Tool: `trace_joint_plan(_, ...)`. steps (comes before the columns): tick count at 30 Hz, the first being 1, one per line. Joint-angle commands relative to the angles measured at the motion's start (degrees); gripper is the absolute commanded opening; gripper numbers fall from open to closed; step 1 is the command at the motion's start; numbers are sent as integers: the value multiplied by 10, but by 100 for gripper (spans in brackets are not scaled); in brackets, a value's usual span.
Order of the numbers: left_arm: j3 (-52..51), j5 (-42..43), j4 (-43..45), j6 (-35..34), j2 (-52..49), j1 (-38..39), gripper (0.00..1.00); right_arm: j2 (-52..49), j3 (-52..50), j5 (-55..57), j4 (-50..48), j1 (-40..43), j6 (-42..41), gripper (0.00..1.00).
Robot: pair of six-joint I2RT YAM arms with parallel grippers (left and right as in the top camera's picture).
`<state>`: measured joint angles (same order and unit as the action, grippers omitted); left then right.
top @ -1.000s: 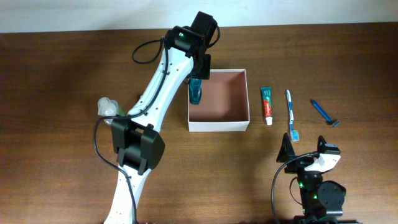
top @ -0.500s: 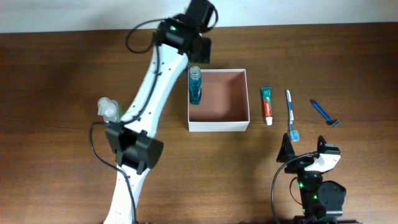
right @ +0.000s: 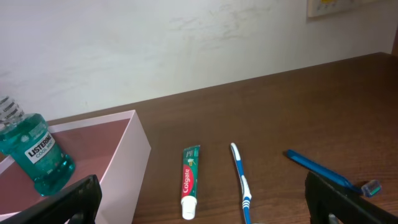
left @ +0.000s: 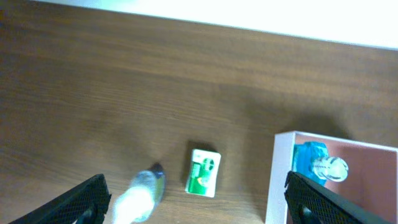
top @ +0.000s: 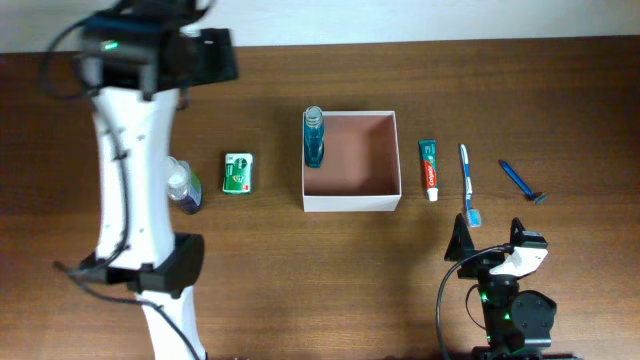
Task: Pack container
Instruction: 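Move the left gripper over the green Dettol soap bar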
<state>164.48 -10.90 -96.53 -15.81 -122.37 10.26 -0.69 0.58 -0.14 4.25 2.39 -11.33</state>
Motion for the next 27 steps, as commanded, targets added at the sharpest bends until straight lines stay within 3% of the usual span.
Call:
trace_joint_plan(1,6,50,-2,25,21,-24,92,5,-3,-5,3,3,6,99)
trace_joint_plan(8,-29,88,-2,41,19,-33,92,5,-3,-5,3,4,6,99)
trace_joint_plan(14,-151,88,8,40,5,-29,95,5,-3,-5,3,4,6,98)
trace_joint_plan(20,-287,127,82,85,-7,-29,96,5,-3,-5,3,4,6,99)
trace_joint_plan(27,-391,131,160,86,-9,-29,96,5,-3,-5,3,3,6,99)
